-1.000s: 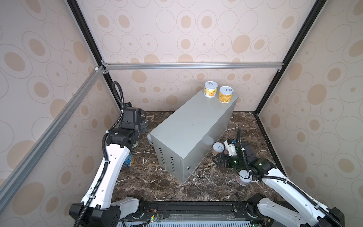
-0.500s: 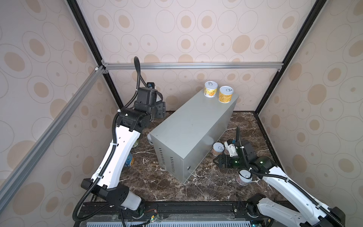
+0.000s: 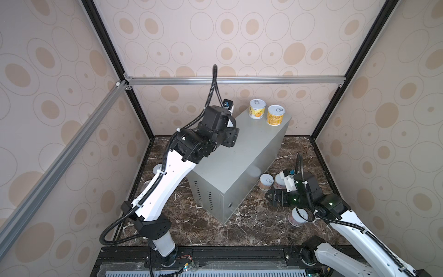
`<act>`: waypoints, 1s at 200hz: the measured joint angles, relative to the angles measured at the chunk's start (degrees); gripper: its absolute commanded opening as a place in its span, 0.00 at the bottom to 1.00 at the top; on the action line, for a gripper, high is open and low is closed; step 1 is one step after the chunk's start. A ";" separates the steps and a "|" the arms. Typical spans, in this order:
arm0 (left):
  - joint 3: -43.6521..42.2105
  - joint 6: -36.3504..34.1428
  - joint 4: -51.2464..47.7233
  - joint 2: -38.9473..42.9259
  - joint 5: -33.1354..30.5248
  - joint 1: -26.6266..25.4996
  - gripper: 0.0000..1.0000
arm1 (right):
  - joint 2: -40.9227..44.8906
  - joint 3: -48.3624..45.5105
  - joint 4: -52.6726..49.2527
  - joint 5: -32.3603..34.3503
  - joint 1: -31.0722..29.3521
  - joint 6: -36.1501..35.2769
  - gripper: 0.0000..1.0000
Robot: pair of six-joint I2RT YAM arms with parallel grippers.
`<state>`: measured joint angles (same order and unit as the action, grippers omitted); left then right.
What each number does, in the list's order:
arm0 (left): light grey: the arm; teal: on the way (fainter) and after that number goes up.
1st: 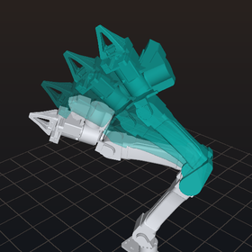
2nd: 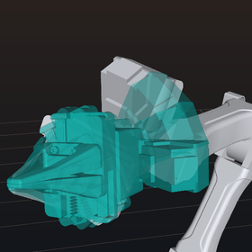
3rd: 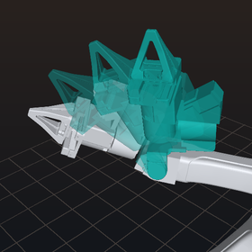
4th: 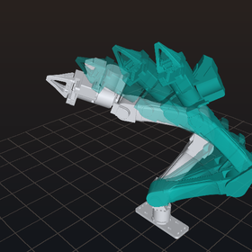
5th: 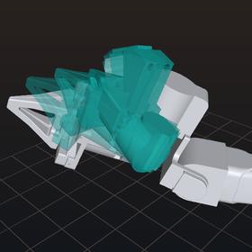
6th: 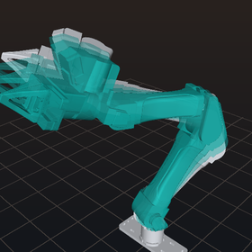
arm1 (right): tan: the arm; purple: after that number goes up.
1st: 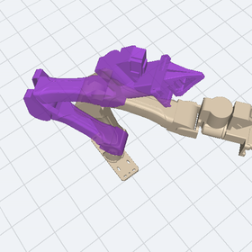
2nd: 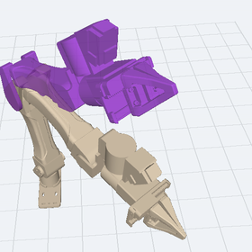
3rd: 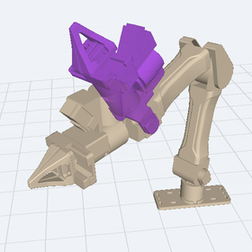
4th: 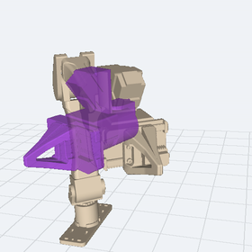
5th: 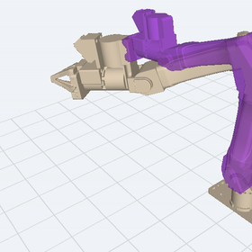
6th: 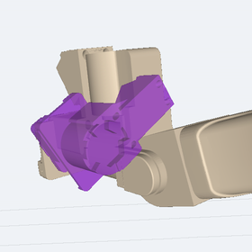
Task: Place and organize the canned foods onto the counter
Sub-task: 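Carry the held can with the left gripper up over the box top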
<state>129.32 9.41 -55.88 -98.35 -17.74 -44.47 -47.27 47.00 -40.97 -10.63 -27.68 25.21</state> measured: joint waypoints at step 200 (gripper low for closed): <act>8.26 -1.44 0.22 -13.27 2.78 -3.52 0.86 | -3.37 -3.02 3.26 0.39 0.00 -0.46 0.97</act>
<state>137.58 7.97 -55.66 -111.61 -14.96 -47.99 -50.63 43.99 -37.71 -10.24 -27.68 24.75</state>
